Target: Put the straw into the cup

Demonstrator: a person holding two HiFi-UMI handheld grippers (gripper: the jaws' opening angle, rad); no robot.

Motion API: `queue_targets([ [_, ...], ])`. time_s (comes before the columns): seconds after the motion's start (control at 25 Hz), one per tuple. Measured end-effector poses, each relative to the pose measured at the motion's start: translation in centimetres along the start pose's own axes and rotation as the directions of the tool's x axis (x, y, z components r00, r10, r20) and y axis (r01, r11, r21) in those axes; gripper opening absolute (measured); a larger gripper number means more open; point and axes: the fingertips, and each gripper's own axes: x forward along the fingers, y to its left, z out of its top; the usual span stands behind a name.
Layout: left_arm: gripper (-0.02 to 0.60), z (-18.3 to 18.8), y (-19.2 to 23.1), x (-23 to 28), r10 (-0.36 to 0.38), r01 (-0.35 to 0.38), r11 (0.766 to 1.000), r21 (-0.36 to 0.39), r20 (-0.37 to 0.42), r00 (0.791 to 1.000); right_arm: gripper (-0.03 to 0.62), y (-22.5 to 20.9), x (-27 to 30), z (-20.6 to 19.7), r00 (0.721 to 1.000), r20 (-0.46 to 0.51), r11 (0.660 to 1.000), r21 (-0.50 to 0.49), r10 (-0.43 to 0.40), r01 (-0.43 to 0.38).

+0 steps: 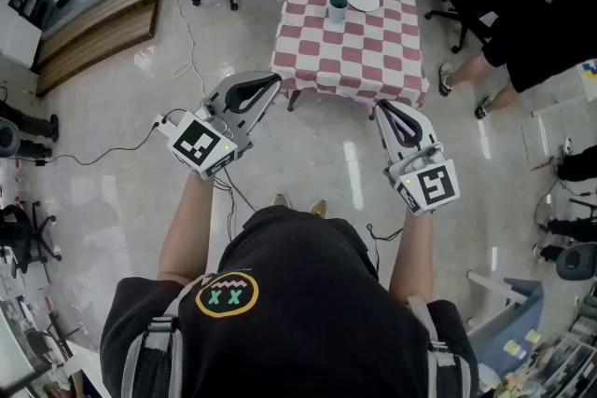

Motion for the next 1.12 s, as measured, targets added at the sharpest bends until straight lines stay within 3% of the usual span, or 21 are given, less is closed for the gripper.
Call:
queue_targets([
  [1.12,0.018,-0.1,-0.7,1.1,-0.012,0.012,1.000,-0.003,-0.016,1.000,0.044,-0.7,-0.4,-0.2,0.999,0.025,1.000,-0.003,0.021,-0.021],
])
